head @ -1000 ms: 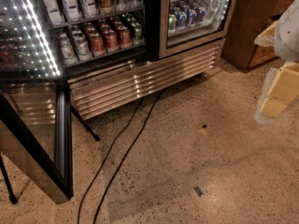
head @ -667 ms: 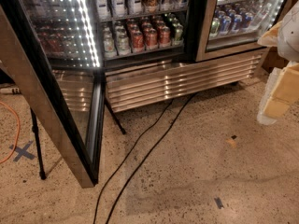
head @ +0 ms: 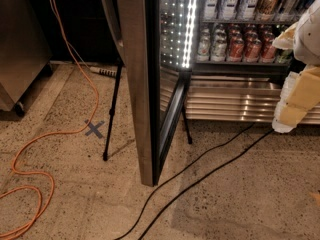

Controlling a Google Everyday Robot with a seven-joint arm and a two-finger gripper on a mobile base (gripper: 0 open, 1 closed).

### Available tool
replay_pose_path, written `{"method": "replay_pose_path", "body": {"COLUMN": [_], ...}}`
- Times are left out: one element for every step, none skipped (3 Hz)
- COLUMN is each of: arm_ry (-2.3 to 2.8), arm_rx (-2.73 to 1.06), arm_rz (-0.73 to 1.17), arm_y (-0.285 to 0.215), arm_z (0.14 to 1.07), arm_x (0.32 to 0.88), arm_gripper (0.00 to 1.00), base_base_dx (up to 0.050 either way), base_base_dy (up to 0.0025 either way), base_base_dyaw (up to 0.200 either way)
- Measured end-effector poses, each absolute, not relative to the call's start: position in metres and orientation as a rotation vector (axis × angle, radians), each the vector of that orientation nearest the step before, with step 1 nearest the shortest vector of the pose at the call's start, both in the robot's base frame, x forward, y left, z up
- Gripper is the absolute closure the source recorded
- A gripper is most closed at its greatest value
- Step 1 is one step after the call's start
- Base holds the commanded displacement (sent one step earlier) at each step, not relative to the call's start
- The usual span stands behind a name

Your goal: Close left fridge door

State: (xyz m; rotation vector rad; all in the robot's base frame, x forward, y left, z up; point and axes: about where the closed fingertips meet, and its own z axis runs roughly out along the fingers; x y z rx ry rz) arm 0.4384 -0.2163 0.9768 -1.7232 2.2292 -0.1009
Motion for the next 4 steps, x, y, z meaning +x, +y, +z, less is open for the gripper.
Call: {"method": "replay_pose_path", "body": {"arm_ry": [2.229,2.231,2.192,2.152], "arm_rx": [-1.723,-1.726,-1.744,-1.722], "arm_rz": [-0.101,-0.1,-0.065,-0.015], "arm_y": [-0.216,-0.214,-0.211,-0.225], "arm_z": [0.977,0.975,0.971,0.963], "arm_x": [0.438,0.436,0.407,0.36], "arm_gripper": [0.0,0.0,0.0,0.0], "base_base_dx": [0.0,0.0,0.0,0.0], "base_base_dy": [0.00015,0.0,0.0,0.0], "base_base_dyaw": [0.194,0.0,0.0,0.0]}}
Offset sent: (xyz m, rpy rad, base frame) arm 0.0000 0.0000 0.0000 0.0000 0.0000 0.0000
